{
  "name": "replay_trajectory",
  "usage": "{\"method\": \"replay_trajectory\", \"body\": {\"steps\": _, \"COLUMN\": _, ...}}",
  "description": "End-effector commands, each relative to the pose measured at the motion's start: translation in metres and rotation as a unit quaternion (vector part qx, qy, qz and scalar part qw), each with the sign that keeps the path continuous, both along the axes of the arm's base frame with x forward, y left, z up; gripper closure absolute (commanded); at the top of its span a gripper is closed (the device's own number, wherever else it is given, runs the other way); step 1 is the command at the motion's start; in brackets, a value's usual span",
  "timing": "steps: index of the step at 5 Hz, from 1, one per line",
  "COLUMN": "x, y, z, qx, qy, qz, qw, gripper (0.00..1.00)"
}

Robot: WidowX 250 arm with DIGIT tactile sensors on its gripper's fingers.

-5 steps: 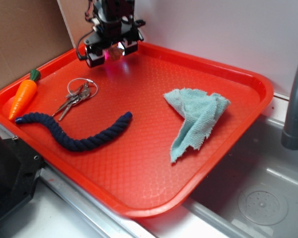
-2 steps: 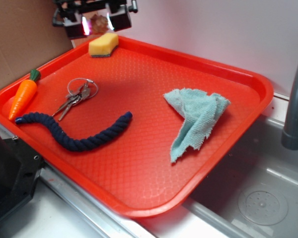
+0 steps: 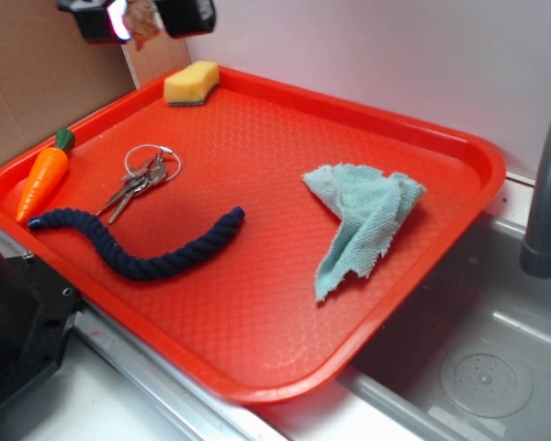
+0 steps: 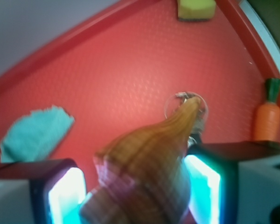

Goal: Grab the shell.

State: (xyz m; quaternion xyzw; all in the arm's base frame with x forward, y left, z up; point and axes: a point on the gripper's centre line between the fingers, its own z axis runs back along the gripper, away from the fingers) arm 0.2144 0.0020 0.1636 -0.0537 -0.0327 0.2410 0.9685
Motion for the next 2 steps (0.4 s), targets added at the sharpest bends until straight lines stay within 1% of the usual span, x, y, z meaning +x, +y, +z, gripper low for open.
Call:
{"method": "replay_trajectory", "body": {"steps": 1, "x": -0.024, "y": 0.019, "z": 0.036, "qx": 0.006, "qy": -0.015, "qz": -0.109, "qw": 0.994, "gripper": 1.00}}
{"method": "replay_trajectory", "body": {"steps": 2, "x": -0.020, "y": 0.029, "z": 0.038, "qx": 0.003, "qy": -0.015, "qz": -0.093, "qw": 0.996, "gripper": 1.00}}
